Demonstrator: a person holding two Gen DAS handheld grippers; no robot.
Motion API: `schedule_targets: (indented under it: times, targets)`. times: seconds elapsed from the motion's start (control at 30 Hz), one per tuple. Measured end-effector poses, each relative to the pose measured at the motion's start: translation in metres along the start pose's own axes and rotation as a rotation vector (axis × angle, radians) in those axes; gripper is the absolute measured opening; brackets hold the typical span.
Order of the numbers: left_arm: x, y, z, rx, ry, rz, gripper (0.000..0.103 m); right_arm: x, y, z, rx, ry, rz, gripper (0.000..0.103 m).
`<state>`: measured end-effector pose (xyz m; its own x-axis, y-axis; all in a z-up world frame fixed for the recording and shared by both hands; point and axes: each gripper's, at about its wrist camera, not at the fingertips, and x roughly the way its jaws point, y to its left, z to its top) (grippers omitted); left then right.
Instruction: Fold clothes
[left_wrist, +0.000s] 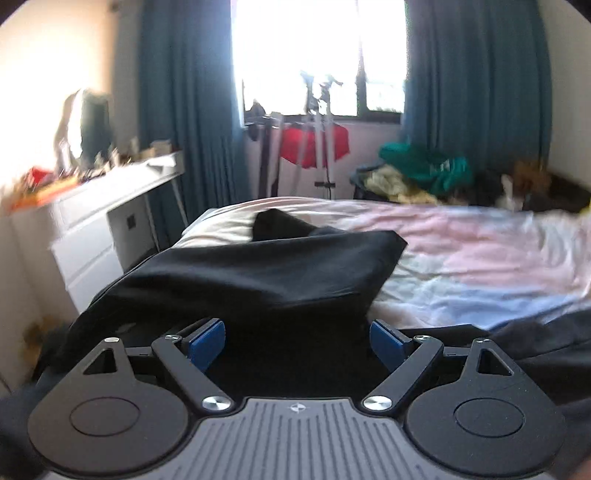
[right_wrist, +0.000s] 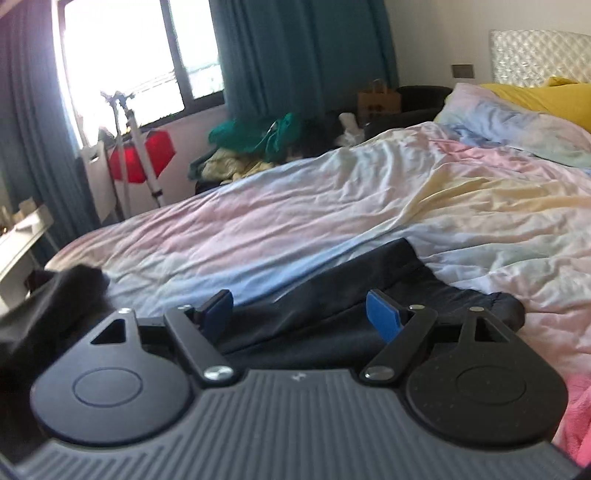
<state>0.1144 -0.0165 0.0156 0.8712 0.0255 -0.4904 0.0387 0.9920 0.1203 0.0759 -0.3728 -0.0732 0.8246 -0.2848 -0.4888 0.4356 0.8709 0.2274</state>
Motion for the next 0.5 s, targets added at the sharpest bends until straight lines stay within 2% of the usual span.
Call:
schedule_targets:
  times: [0.1,0.2,0.33,0.5]
  targets:
    - [0.055,-0.039,0.012,0.078,0.044,0.009,0.087,0.010,0.005,-0.007,-0.008,0.020,0.013,0.081]
    - [0.105,-0.070,0.016,0.121,0.107,0.091,0.087,0.027,0.010,-0.017,0.005,0.047,-0.013,0.081]
    - [0.166,-0.099,0.028,0.202,0.118,0.194,0.089,0.055,0.019,-0.026,0.015,0.090,-0.009,0.081]
    - [0.225,-0.122,0.039,0.278,0.167,0.287,0.089,0.079,0.030,-0.033,-0.012,0.082,-0.007,0.081]
